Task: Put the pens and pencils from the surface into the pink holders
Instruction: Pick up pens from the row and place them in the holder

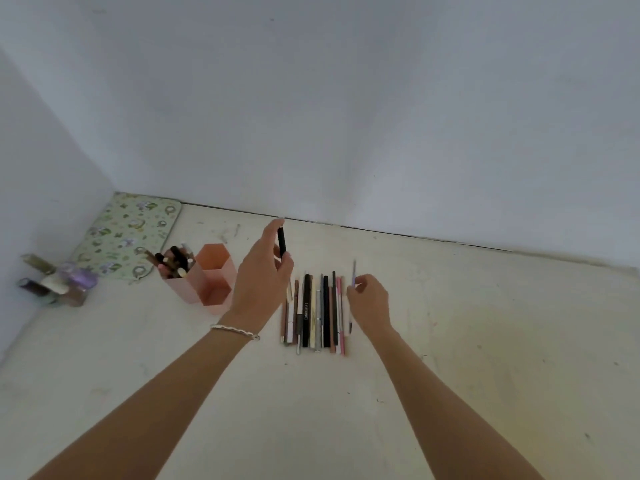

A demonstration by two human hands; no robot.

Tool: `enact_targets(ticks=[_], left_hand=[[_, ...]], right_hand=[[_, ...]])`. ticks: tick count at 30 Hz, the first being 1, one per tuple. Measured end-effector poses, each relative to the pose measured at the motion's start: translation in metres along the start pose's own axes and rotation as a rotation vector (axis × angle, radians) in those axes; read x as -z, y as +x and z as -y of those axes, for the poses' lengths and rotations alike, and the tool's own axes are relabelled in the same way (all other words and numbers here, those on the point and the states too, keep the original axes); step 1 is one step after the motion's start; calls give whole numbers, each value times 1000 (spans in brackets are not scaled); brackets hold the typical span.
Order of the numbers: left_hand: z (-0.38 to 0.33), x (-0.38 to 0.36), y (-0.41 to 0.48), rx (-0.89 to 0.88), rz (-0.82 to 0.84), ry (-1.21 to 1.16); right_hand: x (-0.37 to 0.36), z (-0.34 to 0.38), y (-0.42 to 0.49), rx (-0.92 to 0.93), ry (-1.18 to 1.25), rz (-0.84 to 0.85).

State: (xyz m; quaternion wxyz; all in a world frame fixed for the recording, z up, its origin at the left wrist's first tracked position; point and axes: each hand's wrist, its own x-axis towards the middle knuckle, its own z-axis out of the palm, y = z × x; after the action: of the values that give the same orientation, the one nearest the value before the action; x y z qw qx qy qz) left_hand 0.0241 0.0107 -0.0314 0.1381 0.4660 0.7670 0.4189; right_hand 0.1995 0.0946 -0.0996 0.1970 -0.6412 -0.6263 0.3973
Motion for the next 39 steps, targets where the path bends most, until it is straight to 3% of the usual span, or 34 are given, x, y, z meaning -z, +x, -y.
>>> enact_targets(ticks=[4, 6, 14, 18, 22, 26, 31, 34, 39], left_hand=[[3, 53, 33, -52, -244, 37], [10, 76, 47, -10, -288, 82], [39, 97, 64, 169, -11, 459], [47, 103, 69, 255, 131, 538], [43, 129, 71, 205, -56, 396], [24, 148, 58, 149, -112, 253], [5, 137, 38, 202, -56, 147], [2, 103, 25, 176, 17, 172], [11, 10, -3, 197, 372, 325]], right_hand=[[13, 46, 3, 139, 267, -127], [15, 68, 2, 199, 371, -145], [-12, 123, -20, 409, 459, -91], [-35, 135, -30, 451, 465, -41], [-71, 153, -32, 487, 491, -21], [-113, 160, -32, 584, 282, 39], [-134, 139, -32, 634, -14, 142], [-115, 135, -26, 625, 79, -22], [-50, 124, 2, 481, 219, -183]])
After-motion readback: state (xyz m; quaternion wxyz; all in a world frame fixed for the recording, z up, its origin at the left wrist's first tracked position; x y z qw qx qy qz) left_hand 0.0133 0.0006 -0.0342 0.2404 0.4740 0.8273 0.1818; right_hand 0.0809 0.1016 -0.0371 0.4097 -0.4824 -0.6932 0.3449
